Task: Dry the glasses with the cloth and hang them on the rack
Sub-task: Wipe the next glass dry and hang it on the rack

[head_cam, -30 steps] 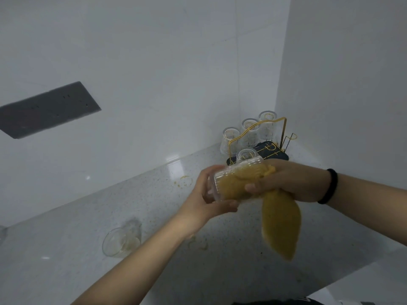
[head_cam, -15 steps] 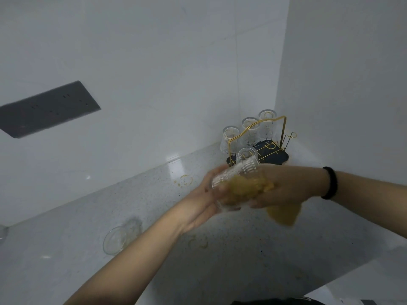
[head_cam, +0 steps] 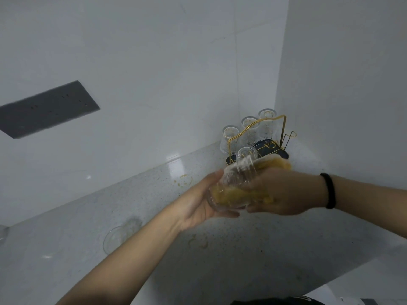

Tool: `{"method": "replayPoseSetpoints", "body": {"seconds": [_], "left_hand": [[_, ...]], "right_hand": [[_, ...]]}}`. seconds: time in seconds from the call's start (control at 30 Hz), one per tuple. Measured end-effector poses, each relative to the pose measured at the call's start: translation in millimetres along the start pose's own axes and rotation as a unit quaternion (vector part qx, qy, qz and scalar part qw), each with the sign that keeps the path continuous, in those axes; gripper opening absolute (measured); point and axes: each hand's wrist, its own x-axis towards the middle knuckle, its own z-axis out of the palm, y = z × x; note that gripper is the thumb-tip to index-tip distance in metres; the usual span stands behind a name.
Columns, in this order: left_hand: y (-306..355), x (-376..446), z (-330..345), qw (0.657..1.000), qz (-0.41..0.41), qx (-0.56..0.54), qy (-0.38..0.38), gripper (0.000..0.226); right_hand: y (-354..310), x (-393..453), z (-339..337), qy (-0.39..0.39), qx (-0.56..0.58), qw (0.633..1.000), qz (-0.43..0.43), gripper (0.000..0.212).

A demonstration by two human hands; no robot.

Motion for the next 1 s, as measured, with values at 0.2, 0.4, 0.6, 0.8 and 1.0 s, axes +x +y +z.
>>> {"method": "replayPoseSetpoints", "body": {"seconds": [0.2,0.4,0.6,0.8,1.0], "left_hand": [[-10.5,-0.7,2.3,0.986,0.136,0.09,0.034,0.067],[-10.3,-3.7,-1.9,0.997,-0.041,-0.016,-0.065,0.08],[-2.1,-5.7,-20.7,0.987,-0.052,0.121,-0.094,0.087],[-6.2,5.9,-1.8,0.986,-0.01,0.129,-0.11,0.079],[-7.4,11.2,2.8,0.989,0.113,-0.076,0.056,0.051]], "right_hand": [[-6.6,-2.9,-21.4,-0.069,0.299,0.951,0.018,0.031],[-6.1,-5.1,1.4,-0.06,-0.193,0.979,-0.01,0.06],[-14.8,-2.0,-18.5,-0.034,0.02,0.996,-0.075,0.043],[-11.7,0.4,-28.1,0.027,0.118,0.993,0.011,0.041],[-0.6,-8.2,-11.3,0.375,0.418,0.804,0.197,0.026]]}}
